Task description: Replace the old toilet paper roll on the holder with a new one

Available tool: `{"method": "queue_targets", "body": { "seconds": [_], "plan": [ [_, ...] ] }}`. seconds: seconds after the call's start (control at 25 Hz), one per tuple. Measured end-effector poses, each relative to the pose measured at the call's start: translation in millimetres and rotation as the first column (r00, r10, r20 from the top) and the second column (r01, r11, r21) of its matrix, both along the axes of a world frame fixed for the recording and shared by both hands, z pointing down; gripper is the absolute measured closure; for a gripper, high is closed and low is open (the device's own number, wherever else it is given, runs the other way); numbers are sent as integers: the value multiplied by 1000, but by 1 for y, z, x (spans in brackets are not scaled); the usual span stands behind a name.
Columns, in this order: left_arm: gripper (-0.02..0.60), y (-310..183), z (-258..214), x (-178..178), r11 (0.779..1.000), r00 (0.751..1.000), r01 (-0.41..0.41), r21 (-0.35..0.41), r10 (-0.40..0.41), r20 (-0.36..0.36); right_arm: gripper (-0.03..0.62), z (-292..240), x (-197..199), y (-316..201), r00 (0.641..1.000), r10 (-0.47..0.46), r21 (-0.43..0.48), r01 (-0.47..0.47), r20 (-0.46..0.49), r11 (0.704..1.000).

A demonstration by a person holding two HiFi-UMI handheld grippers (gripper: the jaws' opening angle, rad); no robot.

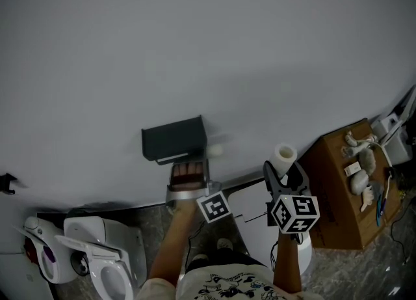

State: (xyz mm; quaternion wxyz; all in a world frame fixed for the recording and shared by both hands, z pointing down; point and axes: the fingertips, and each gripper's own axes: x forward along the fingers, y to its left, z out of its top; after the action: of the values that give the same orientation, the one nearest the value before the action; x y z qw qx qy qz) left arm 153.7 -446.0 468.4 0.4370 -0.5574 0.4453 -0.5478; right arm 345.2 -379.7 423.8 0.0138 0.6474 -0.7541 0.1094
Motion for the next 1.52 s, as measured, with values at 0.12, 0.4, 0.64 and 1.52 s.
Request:
{"method": "queue_targets", "body": {
  "seconds": [0.12, 0.4, 0.64, 1.52],
  "plan": [
    [402, 0, -2, 21, 999, 999, -37, 6, 37, -10, 289, -1, 16, 4, 1000, 30, 0, -30, 0, 1000],
    [402, 2, -4, 65, 994, 992, -109, -6, 108, -59, 289, -4, 50, 14, 996, 94, 5, -94, -1, 996],
    [402, 10, -13, 85, 987, 961, -153, -42, 139, -238, 289, -6, 60, 16, 993, 119, 9, -119, -2, 993],
    [402, 57, -123, -28, 924, 36, -383, -9, 5, -999, 289, -18, -41, 6, 999, 44, 21, -44, -4, 999]
  ]
}}
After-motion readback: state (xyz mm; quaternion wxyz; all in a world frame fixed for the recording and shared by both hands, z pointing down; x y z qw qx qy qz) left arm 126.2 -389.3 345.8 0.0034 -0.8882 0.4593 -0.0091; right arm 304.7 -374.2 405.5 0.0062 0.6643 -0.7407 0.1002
